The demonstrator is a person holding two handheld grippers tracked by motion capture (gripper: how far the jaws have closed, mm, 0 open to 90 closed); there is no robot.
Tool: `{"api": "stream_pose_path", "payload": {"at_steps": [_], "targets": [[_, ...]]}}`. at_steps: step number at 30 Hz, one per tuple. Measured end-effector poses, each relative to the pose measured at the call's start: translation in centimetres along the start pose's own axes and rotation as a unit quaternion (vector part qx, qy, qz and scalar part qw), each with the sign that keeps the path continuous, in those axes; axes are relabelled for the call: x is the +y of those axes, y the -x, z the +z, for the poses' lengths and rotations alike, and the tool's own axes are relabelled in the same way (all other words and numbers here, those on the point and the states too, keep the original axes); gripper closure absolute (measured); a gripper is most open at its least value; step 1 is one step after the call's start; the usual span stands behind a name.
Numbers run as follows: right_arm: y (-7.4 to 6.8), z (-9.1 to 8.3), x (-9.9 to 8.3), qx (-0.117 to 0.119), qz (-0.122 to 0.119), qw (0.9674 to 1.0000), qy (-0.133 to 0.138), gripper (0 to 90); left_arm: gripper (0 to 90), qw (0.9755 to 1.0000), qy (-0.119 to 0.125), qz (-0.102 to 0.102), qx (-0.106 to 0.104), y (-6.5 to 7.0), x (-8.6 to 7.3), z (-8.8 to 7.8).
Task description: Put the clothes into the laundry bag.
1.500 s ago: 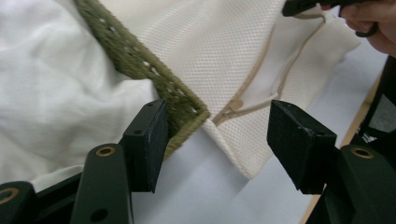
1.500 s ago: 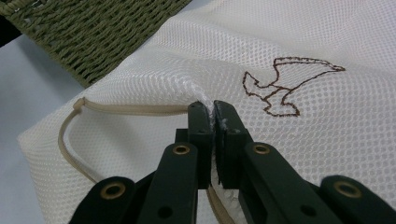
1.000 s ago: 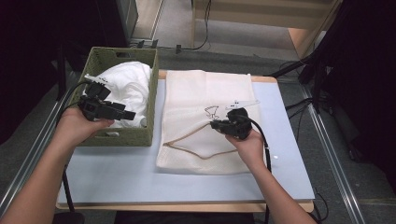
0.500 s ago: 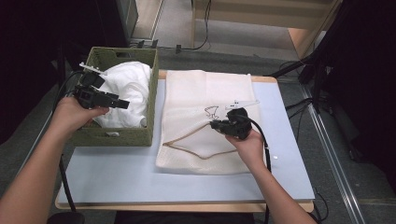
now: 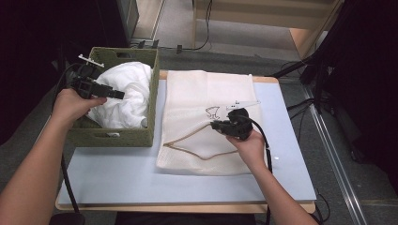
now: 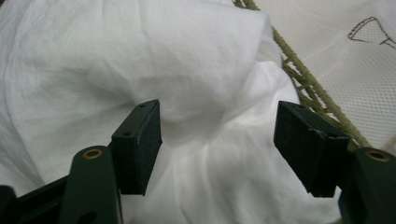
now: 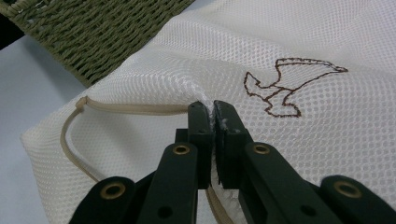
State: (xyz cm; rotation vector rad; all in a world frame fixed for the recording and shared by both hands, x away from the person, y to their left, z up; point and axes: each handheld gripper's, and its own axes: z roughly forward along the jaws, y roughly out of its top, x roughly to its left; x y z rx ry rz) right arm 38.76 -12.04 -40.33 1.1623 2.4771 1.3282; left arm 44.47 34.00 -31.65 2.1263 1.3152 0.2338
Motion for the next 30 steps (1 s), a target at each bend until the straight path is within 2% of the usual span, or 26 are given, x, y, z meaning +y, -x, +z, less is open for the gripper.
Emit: {"api": "stream_pose_path", "payload": {"at_steps": [2, 3, 6, 7, 8, 11, 12, 13, 17, 19, 27, 30], "targets": [[0.0, 0.0, 0.0, 0.001, 0.0, 1.0, 0.0, 87.7, 28.6, 1.0, 0.002, 0.004, 0.004, -0.2, 0.0, 0.2], [0.0, 0.0, 0.0, 0.001, 0.0, 1.0, 0.0, 87.7, 26.6, 0.9999, 0.002, 0.001, 0.013, -0.6, 0.2, 0.8], [0.0, 0.0, 0.0, 0.0, 0.0, 1.0, 0.0, 87.7, 18.8, 0.9998, 0.006, -0.015, 0.014, -1.1, 0.4, 1.2], [0.0, 0.0, 0.0, 0.0, 0.0, 1.0, 0.0, 87.6, 15.3, 0.9993, 0.011, -0.032, 0.013, -1.4, 0.7, 1.6], [0.0, 0.0, 0.0, 0.001, 0.001, 1.0, 0.0, 87.7, 13.3, 0.9992, 0.011, -0.038, 0.011, -1.5, 0.8, 1.8], [0.0, 0.0, 0.0, 0.001, 0.003, 1.0, 0.0, 87.6, 9.4, 0.999, 0.008, -0.041, 0.015, -1.6, 0.9, 2.4], [0.0, 0.0, 0.0, 0.001, 0.001, 1.0, 0.0, 87.6, 7.0, 0.999, 0.002, -0.044, 0.014, -1.8, 0.9, 3.1], [0.0, 0.0, 0.0, 0.001, 0.001, 1.0, 0.0, 87.6, 6.2, 0.999, 0.002, -0.044, 0.014, -1.8, 0.9, 3.1], [0.0, 0.0, 0.0, 0.001, 0.001, 1.0, 0.0, 87.6, 3.4, 0.9987, -0.013, -0.048, 0.009, -1.8, 1.0, 4.8], [0.0, 0.0, 0.0, 0.001, 0.001, 1.0, 0.0, 87.7, 1.6, 0.9987, -0.021, -0.045, 0.013, -1.4, 1.2, 5.9], [0.0, 0.2, 0.0, 0.002, 0.001, 1.0, -0.002, 87.6, 0.0, 0.9988, -0.029, -0.038, 0.003, -0.6, 1.5, 7.9], [0.0, 0.2, 0.0, 0.002, 0.001, 1.0, -0.003, 87.6, 0.0, 0.9985, -0.033, -0.037, 0.021, -0.7, 1.4, 8.5]]}}
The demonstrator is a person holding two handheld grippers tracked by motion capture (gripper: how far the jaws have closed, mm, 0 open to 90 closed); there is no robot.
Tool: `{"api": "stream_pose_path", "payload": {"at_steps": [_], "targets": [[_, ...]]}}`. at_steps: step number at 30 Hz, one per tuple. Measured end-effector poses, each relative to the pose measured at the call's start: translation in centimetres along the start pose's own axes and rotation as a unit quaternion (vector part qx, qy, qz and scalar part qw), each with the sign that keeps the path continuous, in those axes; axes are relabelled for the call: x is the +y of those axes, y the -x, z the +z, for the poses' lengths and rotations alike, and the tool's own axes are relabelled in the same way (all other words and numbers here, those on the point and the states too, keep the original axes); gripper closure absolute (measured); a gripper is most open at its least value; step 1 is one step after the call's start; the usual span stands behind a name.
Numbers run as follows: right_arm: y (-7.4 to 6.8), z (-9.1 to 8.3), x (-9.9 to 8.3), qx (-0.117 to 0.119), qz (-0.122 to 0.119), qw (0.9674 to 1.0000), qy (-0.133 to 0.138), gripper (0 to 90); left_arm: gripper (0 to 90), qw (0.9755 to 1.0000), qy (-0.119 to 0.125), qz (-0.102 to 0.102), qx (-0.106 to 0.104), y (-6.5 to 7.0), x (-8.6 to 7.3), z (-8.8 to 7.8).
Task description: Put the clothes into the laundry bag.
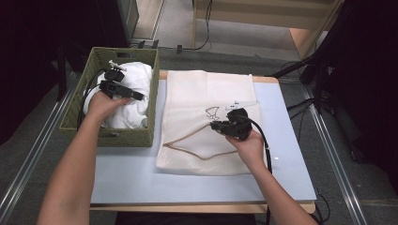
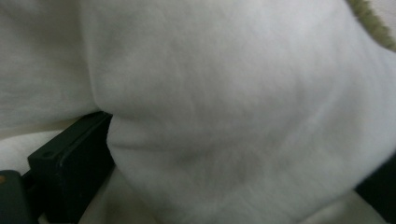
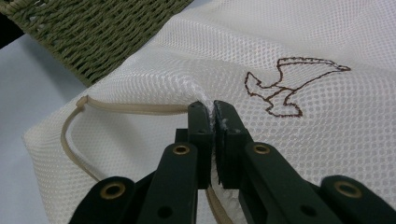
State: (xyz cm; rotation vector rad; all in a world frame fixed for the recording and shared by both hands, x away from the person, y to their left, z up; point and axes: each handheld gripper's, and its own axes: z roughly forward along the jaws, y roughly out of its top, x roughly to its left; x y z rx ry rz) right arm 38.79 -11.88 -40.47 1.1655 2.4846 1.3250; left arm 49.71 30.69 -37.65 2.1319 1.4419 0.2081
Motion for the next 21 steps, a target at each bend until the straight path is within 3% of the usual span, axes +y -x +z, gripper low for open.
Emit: {"api": "stream_pose_path", "payload": {"at_steps": [5, 6, 9, 11, 16, 19, 20, 21], "targets": [[0.1, 0.0, 0.0, 0.001, 0.0, 1.0, 0.0, 87.6, 0.0, 0.9995, 0.001, -0.018, 0.025, -1.4, -0.5, 0.3], [0.1, 0.0, 0.0, 0.0, 0.001, 1.0, -0.001, 87.6, 0.0, 0.9986, -0.003, -0.027, 0.044, -2.1, -0.9, 0.5], [0.1, 0.0, 0.0, 0.0, 0.0, 1.0, -0.001, 87.6, 0.0, 0.9986, -0.001, -0.036, 0.039, -2.7, -1.3, 0.6], [0.1, 0.1, 0.0, 0.0, -0.001, 1.0, 0.0, 87.6, 0.0, 0.9975, -0.01, -0.049, 0.05, -3.2, -1.5, 1.3], [0.0, 0.2, 0.0, 0.0, 0.0, 1.0, -0.002, 87.6, 3.5, 0.9966, -0.03, -0.044, 0.063, -3.1, -1.5, 2.4], [0.0, 0.2, 0.0, 0.0, -0.001, 1.0, -0.002, 87.6, 23.3, 0.9959, -0.035, -0.048, 0.068, -3.3, -1.4, 2.3], [0.0, 0.2, 0.0, 0.001, 0.0, 1.0, -0.002, 87.6, 23.3, 0.9957, -0.035, -0.05, 0.07, -3.4, -1.4, 2.2], [0.1, 0.3, 0.0, 0.0, 0.001, 1.0, -0.003, 87.6, 38.7, 0.9959, -0.033, -0.054, 0.065, -3.6, -1.4, 2.1]]}}
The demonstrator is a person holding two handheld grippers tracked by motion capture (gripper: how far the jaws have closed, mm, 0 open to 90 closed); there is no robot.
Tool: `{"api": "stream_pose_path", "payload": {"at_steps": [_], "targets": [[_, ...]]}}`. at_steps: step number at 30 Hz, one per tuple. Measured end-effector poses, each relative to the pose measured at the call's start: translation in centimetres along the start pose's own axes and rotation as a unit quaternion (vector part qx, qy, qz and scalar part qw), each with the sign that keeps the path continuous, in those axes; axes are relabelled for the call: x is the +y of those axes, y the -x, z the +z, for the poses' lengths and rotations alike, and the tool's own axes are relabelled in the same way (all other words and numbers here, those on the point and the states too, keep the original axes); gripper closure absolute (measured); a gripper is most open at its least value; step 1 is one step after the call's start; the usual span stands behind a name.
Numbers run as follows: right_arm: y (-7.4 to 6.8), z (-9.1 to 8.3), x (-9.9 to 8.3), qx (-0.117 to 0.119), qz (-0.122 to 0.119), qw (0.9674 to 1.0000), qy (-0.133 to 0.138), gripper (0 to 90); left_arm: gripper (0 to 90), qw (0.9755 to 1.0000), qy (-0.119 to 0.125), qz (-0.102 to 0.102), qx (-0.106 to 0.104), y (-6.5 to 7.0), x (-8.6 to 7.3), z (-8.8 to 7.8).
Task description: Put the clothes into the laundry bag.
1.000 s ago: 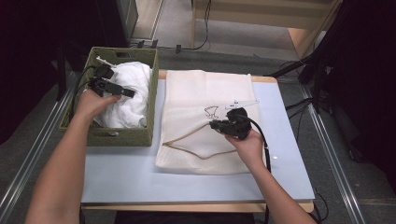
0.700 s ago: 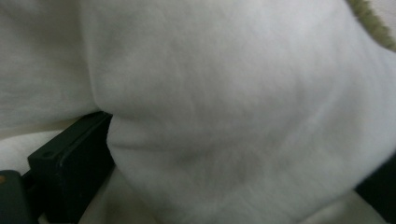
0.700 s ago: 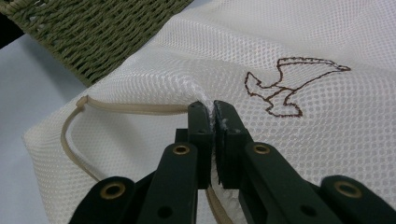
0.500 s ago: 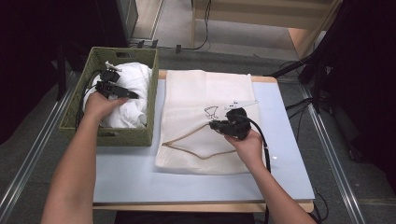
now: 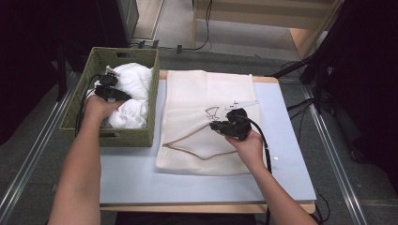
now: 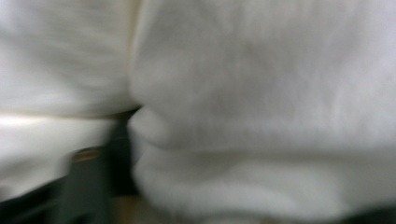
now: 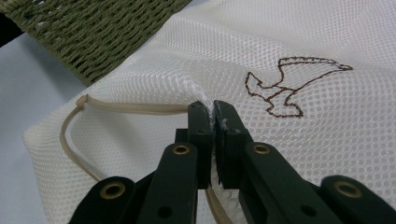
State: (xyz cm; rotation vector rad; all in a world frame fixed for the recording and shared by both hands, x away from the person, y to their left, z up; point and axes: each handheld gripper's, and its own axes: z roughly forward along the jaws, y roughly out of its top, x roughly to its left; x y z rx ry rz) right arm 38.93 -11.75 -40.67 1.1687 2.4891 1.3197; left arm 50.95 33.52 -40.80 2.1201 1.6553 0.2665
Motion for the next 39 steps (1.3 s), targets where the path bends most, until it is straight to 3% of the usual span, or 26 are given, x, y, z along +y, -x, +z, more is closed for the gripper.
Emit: {"api": "stream_pose_path", "payload": {"at_steps": [1, 3, 4, 8, 9, 11, 13, 14, 15, 16, 19, 20, 21, 25, 26, 27, 29, 30, 32, 33, 35, 36, 38, 39], "targets": [[0.0, 0.0, 0.0, 0.0, 0.0, 1.0, 0.0, 87.6, 38.7, 0.9999, -0.003, -0.004, -0.009, -0.1, 0.0, -0.1], [0.0, 0.0, 0.0, 0.001, -0.001, 1.0, 0.0, 87.6, 58.0, 0.9997, -0.003, -0.005, -0.024, -0.2, 0.1, -0.5], [0.0, 0.0, 0.0, 0.001, -0.001, 1.0, 0.0, 87.6, 62.0, 0.9996, -0.001, -0.002, -0.028, -0.1, 0.1, -0.7], [0.1, 0.1, 0.0, 0.002, 0.002, 1.0, 0.0, 87.6, 67.0, 0.9985, 0.014, 0.016, -0.051, 0.4, 0.3, -1.6], [0.1, 0.1, 0.0, 0.001, 0.001, 1.0, -0.001, 87.6, 67.4, 0.997, 0.015, 0.026, -0.071, 0.7, 0.8, -2.3], [0.0, 0.2, 0.1, -0.001, 0.001, 1.0, -0.002, 87.6, 68.0, 0.9952, 0.023, 0.039, -0.087, 1.3, 1.4, -3.1], [-0.1, 0.2, 0.1, 0.0, -0.002, 1.0, -0.001, 87.6, 68.3, 0.9904, 0.036, 0.049, -0.124, 1.9, 1.9, -3.6], [-0.1, 0.2, 0.1, 0.0, -0.003, 1.0, -0.001, 87.6, 68.3, 0.9904, 0.036, 0.049, -0.124, 1.9, 1.9, -3.6], [-0.1, 0.2, 0.1, 0.0, -0.002, 1.0, -0.001, 87.6, 68.3, 0.985, 0.04, 0.06, -0.157, 2.5, 2.2, -3.5], [-0.1, 0.2, 0.1, 0.0, -0.002, 1.0, -0.001, 87.6, 68.2, 0.9843, 0.039, 0.063, -0.16, 2.5, 2.3, -3.2], [-0.1, 0.2, 0.1, 0.0, -0.002, 1.0, -0.001, 87.6, 67.1, 0.9851, 0.035, 0.058, -0.158, 2.1, 2.0, -2.6], [-0.1, 0.2, 0.1, 0.0, -0.002, 1.0, -0.001, 87.6, 67.1, 0.985, 0.031, 0.051, -0.162, 1.7, 1.8, -2.2], [-0.1, 0.2, 0.1, 0.0, -0.002, 1.0, -0.001, 87.6, 65.4, 0.9864, 0.028, 0.038, -0.158, 1.0, 1.3, -1.5], [-0.1, 0.3, 0.1, 0.001, 0.001, 1.0, -0.003, 87.6, 57.3, 0.9868, 0.027, 0.019, -0.159, 0.3, 0.9, -1.2], [-0.1, 0.2, 0.1, -0.001, 0.0, 1.0, -0.003, 87.6, 48.8, 0.9897, 0.025, 0.025, -0.139, 0.3, 1.0, -1.4], [-0.1, 0.2, 0.1, -0.001, 0.0, 1.0, -0.003, 87.6, 44.8, 0.9897, 0.025, 0.025, -0.139, 0.3, 1.0, -1.4], [-0.1, 0.2, 0.1, -0.001, 0.0, 1.0, -0.003, 87.5, 41.2, 0.9921, 0.029, 0.031, -0.118, 0.3, 1.0, -1.7], [-0.1, 0.1, 0.1, -0.001, -0.001, 1.0, -0.002, 87.5, 32.5, 0.9945, 0.03, 0.027, -0.097, 0.0, 1.0, -1.9], [-0.1, 0.1, 0.0, -0.001, -0.001, 1.0, 0.0, 87.5, 19.6, 0.9968, 0.034, 0.02, -0.07, -0.3, 0.9, -2.0], [-0.1, 0.1, 0.0, -0.001, -0.002, 1.0, 0.0, 87.4, 12.2, 0.9968, 0.034, 0.02, -0.07, -0.3, 0.9, -2.0], [-0.1, 0.1, 0.0, -0.002, -0.001, 1.0, -0.001, 87.5, 2.1, 0.999, 0.034, 0.008, -0.028, -0.8, 0.7, -2.1], [0.0, 0.1, 0.0, -0.001, -0.002, 1.0, -0.001, 87.4, 0.0, 0.9992, 0.035, 0.002, -0.019, -1.0, 0.6, -2.2], [0.0, 0.1, 0.0, -0.001, -0.002, 1.0, -0.001, 87.4, 0.0, 0.9993, 0.035, -0.003, -0.016, -1.3, 0.6, -2.3], [0.0, 0.1, 0.0, -0.002, -0.002, 1.0, -0.002, 87.4, 0.0, 0.999, 0.034, -0.021, -0.021, -1.9, 0.3, -2.1]]}}
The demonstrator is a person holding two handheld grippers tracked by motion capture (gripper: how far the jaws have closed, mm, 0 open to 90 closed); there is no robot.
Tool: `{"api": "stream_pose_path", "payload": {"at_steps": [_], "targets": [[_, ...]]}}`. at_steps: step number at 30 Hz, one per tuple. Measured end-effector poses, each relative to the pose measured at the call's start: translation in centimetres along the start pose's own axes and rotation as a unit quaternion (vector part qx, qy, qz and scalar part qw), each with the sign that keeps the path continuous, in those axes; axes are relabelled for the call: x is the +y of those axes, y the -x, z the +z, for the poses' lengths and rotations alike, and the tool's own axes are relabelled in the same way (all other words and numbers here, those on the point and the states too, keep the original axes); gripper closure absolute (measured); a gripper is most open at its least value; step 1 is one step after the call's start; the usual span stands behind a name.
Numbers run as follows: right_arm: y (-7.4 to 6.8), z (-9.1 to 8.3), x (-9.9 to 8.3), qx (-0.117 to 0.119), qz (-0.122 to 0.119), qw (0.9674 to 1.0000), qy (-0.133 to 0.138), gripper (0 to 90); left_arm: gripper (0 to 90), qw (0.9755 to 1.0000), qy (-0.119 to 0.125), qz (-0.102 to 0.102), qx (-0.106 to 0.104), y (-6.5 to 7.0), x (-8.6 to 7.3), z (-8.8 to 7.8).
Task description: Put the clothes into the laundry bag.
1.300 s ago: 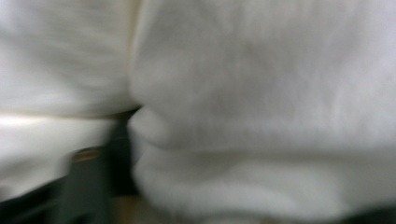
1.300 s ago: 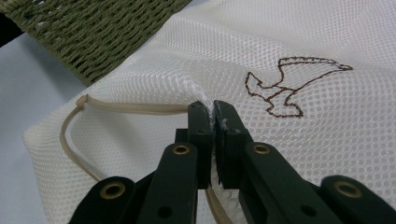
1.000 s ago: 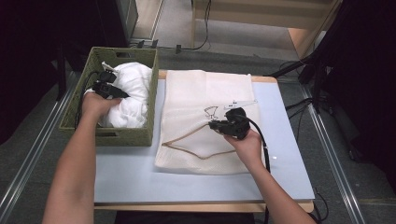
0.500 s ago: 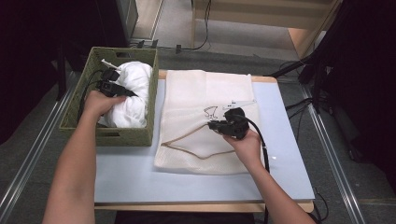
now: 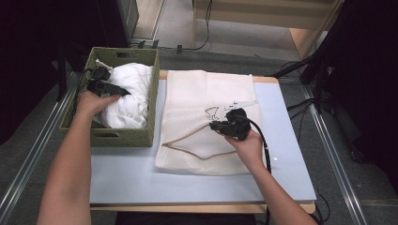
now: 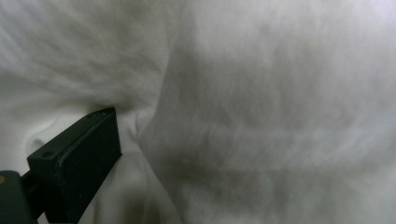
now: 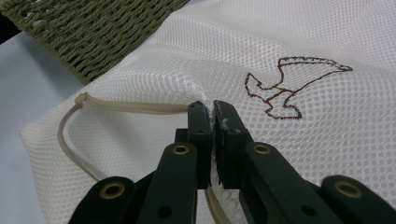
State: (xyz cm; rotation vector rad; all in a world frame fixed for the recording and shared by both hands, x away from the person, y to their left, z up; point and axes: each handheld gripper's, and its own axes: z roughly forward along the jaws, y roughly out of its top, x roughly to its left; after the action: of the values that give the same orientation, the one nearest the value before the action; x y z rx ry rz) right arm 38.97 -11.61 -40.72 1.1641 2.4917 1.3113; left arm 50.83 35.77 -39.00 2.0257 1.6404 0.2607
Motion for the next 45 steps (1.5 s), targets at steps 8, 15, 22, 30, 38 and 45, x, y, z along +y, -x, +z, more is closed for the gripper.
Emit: {"api": "stream_pose_path", "payload": {"at_steps": [8, 15, 22, 30, 38, 45], "targets": [[-0.1, 0.1, 0.0, 0.0, 0.0, 1.0, -0.002, 87.4, 0.0, 0.9989, -0.001, -0.04, -0.027, -1.8, -1.5, 1.9], [-0.1, 0.1, 0.0, 0.0, -0.001, 1.0, -0.002, 87.4, 5.0, 0.9995, -0.009, -0.018, -0.024, -1.2, -1.3, 2.6], [-0.2, 0.2, 0.0, -0.001, -0.003, 1.0, -0.004, 87.4, 52.1, 0.9939, -0.013, -0.018, -0.108, -0.2, -1.0, 2.7], [-0.1, 0.2, 0.0, 0.001, 0.003, 1.0, -0.004, 87.4, 64.4, 0.9903, 0.007, -0.022, -0.137, 0.8, 0.6, -1.2], [0.1, 0.1, 0.0, 0.006, 0.007, 1.0, 0.002, 87.4, 66.1, 0.9892, 0.032, -0.003, -0.143, 1.2, 2.0, -5.6], [0.0, 0.0, 0.1, 0.008, 0.009, 0.9999, 0.003, 87.4, 66.0, 0.9878, 0.055, 0.021, -0.144, 2.1, 2.8, -9.6]]}}
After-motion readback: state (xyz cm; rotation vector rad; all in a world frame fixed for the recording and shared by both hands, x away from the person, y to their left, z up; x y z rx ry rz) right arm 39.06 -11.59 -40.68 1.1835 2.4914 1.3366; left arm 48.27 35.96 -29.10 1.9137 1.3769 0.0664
